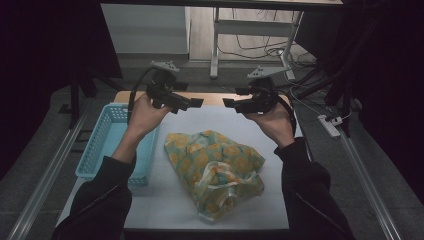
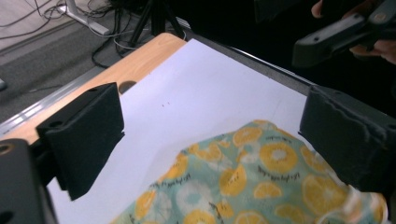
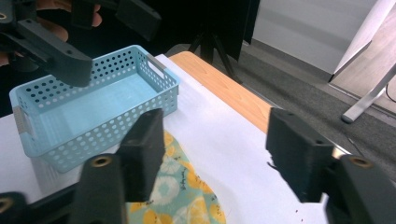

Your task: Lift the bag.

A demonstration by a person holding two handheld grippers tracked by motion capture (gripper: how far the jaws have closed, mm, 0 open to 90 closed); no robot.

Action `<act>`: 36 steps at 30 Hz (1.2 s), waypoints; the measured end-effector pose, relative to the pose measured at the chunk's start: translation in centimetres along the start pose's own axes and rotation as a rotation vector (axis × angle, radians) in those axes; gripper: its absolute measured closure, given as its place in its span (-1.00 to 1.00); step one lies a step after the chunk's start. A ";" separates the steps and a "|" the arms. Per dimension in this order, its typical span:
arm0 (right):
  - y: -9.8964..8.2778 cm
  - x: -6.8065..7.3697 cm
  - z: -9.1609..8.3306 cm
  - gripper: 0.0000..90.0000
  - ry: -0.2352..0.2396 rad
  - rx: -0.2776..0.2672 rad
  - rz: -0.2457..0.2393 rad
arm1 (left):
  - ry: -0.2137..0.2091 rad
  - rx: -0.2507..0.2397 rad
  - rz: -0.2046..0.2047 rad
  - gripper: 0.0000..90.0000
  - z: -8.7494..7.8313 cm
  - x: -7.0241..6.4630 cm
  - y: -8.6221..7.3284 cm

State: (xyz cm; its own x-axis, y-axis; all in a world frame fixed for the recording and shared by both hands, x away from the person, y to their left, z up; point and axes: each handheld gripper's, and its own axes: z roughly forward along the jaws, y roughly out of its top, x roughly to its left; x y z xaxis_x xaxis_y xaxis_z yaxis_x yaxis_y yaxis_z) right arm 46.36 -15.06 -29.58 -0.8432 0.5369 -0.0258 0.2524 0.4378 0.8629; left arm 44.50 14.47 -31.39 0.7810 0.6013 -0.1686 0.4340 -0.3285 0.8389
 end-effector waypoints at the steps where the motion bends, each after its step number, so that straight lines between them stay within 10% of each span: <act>1: -0.2 0.0 -0.1 -0.26 0.004 -0.002 0.002 | 0.001 -0.002 -0.002 -0.90 -0.1 0.0 -0.3; 36: -8.2 1.7 -2.0 -0.89 0.013 -0.007 0.062 | -0.005 0.035 0.000 -1.00 -1.5 -3.2 -10.6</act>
State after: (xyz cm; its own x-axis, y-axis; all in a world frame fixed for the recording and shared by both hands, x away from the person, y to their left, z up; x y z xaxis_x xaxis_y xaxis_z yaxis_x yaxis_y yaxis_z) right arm 41.90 -19.18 -35.64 -0.8325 0.5529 0.0342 0.3004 0.3989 0.8664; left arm 36.70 17.15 -38.97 0.7830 0.5981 -0.1709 0.4495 -0.3540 0.8201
